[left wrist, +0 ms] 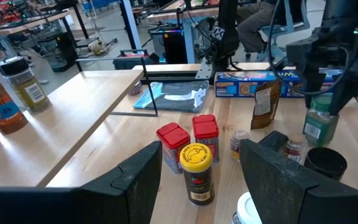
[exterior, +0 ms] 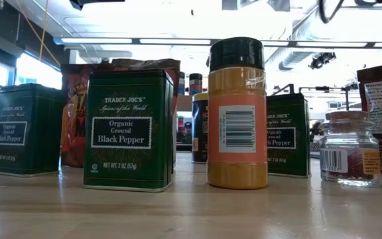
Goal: Shelf spices
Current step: Put the green seasoning bottle on the shelf
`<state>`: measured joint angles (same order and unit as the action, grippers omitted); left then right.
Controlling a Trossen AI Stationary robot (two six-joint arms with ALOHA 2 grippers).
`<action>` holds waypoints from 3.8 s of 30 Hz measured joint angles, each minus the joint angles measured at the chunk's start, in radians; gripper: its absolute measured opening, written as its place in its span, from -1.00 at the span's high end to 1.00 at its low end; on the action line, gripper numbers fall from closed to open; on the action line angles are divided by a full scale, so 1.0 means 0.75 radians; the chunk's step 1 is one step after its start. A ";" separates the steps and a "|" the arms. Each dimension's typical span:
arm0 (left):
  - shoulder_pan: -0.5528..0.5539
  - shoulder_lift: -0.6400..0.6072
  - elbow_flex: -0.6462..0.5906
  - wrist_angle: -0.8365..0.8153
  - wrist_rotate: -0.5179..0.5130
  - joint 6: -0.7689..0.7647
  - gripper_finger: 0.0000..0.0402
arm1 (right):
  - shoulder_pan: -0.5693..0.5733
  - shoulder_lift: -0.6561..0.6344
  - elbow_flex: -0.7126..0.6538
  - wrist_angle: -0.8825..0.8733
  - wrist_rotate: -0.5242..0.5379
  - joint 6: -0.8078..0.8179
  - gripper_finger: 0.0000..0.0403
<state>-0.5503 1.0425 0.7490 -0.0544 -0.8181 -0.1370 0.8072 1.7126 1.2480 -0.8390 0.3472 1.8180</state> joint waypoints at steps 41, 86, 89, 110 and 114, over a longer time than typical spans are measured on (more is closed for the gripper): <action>0.035 0.000 0.000 0.000 0.002 -0.062 -0.04 | -0.235 -0.139 0.001 0.118 -0.554 -2.395 -0.20; 0.034 0.000 0.000 -0.012 0.062 -0.070 -0.04 | -0.192 -0.019 -0.001 0.086 -0.360 -2.439 -0.14; 0.034 0.000 0.000 -0.012 0.062 -0.071 -0.04 | -0.195 -0.019 -0.001 0.083 -0.362 -2.359 -0.02; 0.034 0.000 0.000 0.000 0.062 -0.059 -0.04 | -0.343 -0.033 0.379 -0.201 -0.307 -1.516 0.03; 0.034 0.000 0.000 0.000 0.062 -0.059 -0.04 | -0.451 -0.033 0.610 -0.496 -0.252 -1.558 0.03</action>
<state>-0.5247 1.0428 0.7490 -0.0540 -0.7719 -0.1810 0.4689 1.6882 1.7057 -1.2112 0.1580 0.6493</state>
